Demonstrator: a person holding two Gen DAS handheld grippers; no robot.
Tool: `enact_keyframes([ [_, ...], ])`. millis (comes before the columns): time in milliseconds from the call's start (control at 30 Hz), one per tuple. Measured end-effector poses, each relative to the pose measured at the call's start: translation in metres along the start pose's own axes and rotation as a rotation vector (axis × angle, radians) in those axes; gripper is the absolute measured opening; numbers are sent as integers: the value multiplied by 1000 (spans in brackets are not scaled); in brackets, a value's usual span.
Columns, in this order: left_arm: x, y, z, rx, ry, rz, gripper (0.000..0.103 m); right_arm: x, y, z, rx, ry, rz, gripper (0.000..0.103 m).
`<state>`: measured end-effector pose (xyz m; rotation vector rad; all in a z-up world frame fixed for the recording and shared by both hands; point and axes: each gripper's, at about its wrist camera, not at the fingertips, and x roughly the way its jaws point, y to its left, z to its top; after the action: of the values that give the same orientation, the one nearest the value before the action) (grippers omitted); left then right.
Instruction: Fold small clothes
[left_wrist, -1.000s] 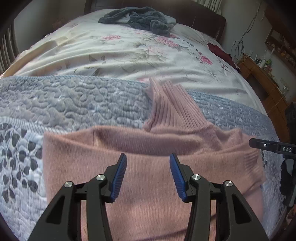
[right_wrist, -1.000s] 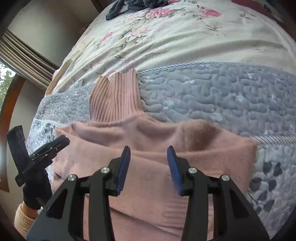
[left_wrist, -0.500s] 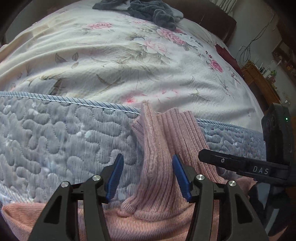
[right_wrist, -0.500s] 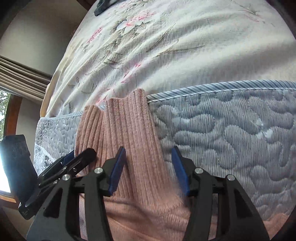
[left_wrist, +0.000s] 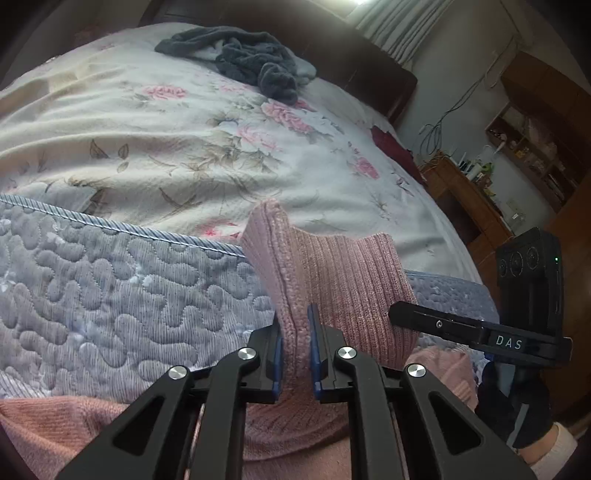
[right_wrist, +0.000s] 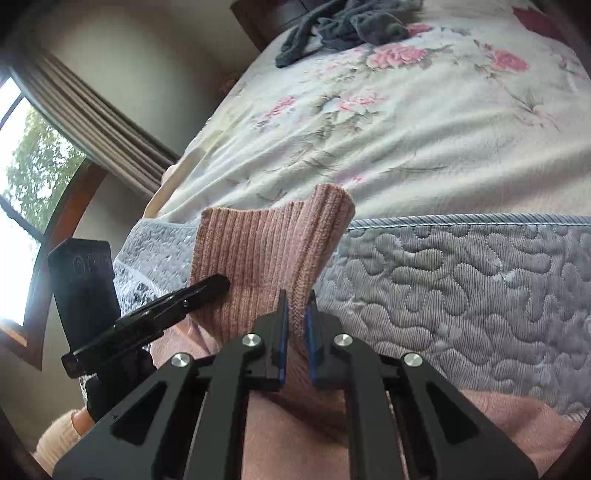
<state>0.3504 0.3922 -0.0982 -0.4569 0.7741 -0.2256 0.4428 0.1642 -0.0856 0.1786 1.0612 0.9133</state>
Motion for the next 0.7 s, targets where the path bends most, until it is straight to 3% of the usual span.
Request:
enact_keyframes([
  [300,-62,-23,-58,101,-26,-64,11,-40,48,-72,-222,19,-39,9],
  [433,-75,-15,-94,104,33,-58,12,-46,51,-111,-275,75,-66,14],
  [600,-89,1,-133,102,131,-42,12,-53,42,-148,-273,158,-72,16],
  [700,-104,15,-141,31,147,-81,14,-63,32,-156,-200,181,-41,19],
])
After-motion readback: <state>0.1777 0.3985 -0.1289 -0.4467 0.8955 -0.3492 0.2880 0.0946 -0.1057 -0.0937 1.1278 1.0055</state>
